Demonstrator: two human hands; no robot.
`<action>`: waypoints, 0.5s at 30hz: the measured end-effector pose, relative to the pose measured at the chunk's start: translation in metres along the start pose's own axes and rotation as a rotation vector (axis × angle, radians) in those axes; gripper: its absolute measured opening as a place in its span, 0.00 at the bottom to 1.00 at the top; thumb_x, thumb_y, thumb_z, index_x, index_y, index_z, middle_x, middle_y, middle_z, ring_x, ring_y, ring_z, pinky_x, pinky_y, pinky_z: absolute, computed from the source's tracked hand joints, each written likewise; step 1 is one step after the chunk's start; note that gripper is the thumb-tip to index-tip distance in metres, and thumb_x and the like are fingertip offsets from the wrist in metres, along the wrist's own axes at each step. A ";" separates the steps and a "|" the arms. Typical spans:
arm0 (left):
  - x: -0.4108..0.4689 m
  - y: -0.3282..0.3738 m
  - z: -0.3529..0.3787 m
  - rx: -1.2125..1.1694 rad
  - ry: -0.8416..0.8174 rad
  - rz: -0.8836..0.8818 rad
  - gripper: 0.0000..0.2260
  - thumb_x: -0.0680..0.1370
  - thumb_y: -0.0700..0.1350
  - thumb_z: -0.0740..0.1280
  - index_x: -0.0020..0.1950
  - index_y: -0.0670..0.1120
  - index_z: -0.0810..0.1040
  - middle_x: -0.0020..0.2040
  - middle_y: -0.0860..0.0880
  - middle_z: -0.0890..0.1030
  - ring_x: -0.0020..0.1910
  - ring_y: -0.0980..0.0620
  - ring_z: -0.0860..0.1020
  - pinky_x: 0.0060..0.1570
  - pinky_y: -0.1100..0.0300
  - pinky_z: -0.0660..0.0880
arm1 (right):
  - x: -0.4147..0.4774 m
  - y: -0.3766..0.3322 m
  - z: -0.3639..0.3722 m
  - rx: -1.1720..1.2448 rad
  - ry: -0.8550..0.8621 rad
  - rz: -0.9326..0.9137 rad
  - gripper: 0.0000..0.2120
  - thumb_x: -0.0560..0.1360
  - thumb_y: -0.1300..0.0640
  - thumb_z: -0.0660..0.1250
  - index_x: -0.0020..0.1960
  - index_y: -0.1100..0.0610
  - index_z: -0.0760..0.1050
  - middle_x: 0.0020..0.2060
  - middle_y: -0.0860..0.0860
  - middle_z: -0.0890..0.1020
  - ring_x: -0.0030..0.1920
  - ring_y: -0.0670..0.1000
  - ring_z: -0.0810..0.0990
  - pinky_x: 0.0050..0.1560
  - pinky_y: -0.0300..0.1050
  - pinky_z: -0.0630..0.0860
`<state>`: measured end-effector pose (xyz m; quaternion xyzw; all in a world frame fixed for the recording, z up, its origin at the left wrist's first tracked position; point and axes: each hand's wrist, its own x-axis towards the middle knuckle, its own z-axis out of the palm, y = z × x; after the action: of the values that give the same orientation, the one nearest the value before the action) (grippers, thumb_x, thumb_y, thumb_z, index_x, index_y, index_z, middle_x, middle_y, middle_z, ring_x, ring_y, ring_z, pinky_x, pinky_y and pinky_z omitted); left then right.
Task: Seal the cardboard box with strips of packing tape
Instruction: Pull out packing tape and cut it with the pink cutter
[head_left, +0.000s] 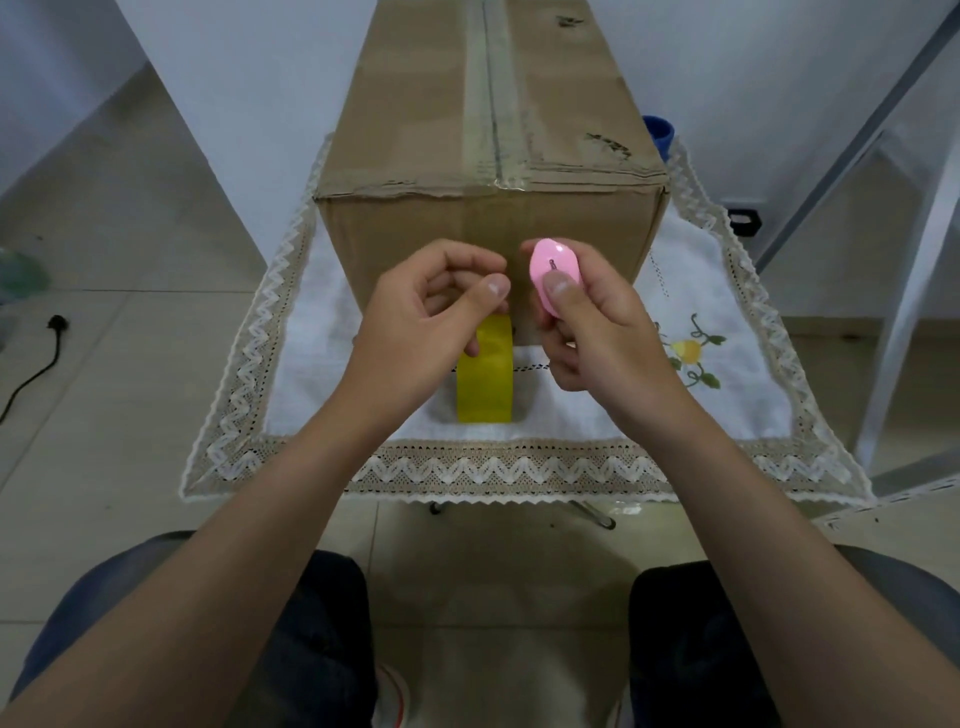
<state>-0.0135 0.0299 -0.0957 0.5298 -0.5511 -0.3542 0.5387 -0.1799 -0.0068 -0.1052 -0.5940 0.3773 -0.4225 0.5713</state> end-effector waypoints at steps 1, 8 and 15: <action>0.000 -0.001 0.001 0.000 0.001 0.006 0.04 0.81 0.35 0.69 0.53 0.42 0.81 0.41 0.43 0.83 0.29 0.63 0.78 0.30 0.67 0.75 | 0.000 0.000 -0.002 0.043 -0.013 0.045 0.13 0.84 0.60 0.57 0.66 0.54 0.74 0.38 0.54 0.70 0.26 0.45 0.62 0.26 0.35 0.56; 0.002 -0.011 0.001 0.070 0.037 0.021 0.04 0.82 0.39 0.69 0.51 0.47 0.82 0.41 0.47 0.82 0.30 0.60 0.76 0.31 0.63 0.76 | -0.001 -0.001 -0.011 0.084 -0.033 0.015 0.13 0.78 0.59 0.57 0.58 0.51 0.76 0.36 0.53 0.69 0.27 0.46 0.60 0.27 0.34 0.57; 0.005 -0.017 -0.003 0.148 0.103 -0.022 0.04 0.80 0.44 0.73 0.46 0.50 0.80 0.41 0.51 0.81 0.34 0.55 0.79 0.34 0.55 0.79 | -0.001 -0.002 -0.016 0.051 -0.022 -0.064 0.11 0.82 0.56 0.59 0.59 0.48 0.78 0.32 0.46 0.70 0.27 0.44 0.61 0.26 0.35 0.57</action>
<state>-0.0064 0.0223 -0.1104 0.5918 -0.5414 -0.2907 0.5218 -0.1952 -0.0117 -0.1032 -0.5957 0.3406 -0.4435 0.5766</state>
